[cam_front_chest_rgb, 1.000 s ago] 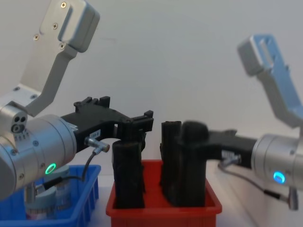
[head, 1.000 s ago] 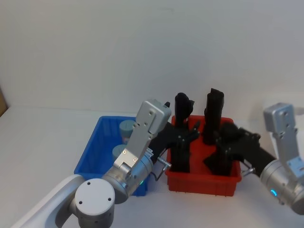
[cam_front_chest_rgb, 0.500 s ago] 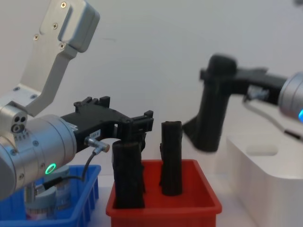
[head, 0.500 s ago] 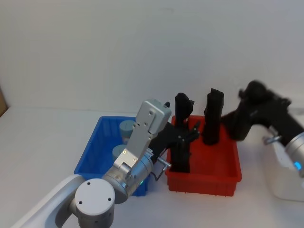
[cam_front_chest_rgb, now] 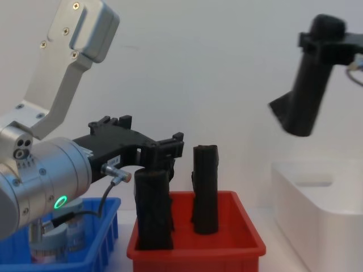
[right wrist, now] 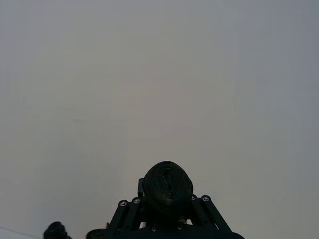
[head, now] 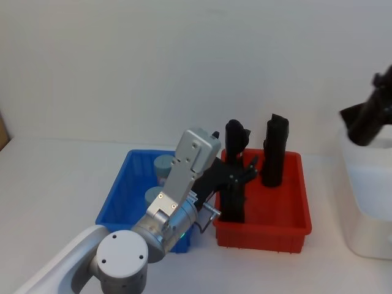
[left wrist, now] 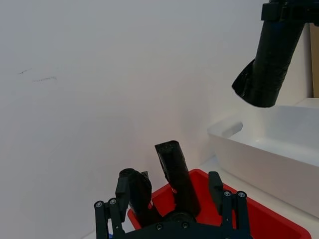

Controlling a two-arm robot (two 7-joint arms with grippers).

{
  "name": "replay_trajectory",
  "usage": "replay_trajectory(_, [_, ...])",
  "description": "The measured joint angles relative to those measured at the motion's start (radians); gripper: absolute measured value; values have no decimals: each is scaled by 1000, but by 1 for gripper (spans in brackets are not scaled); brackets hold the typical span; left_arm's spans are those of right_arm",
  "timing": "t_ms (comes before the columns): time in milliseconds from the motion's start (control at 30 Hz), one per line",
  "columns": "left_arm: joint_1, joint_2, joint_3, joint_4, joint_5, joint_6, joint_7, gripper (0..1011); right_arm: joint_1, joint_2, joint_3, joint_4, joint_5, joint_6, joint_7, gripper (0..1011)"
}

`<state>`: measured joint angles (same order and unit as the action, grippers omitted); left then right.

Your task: Pick the cotton swabs from the blue box and place them into the white box.

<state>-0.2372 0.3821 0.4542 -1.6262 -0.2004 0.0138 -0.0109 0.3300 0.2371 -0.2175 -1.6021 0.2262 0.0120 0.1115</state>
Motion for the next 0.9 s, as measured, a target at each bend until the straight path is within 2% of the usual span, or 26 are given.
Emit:
replay_trajectory(333, [0, 0, 0, 0, 0, 0, 0, 1003, -12, 37, 46, 10, 6, 39, -75, 343])
replay_trajectory(667, [0, 0, 0, 0, 0, 0, 0, 1003, -7, 42, 62, 71, 22, 75, -107, 343])
replay_trajectory(733, [0, 0, 0, 0, 0, 0, 0, 1003, -6, 41, 64, 79, 24, 78, -109, 368])
replay_trajectory(900, [0, 0, 0, 0, 0, 0, 0, 1003, -1, 40, 68, 101, 31, 85, -116, 512])
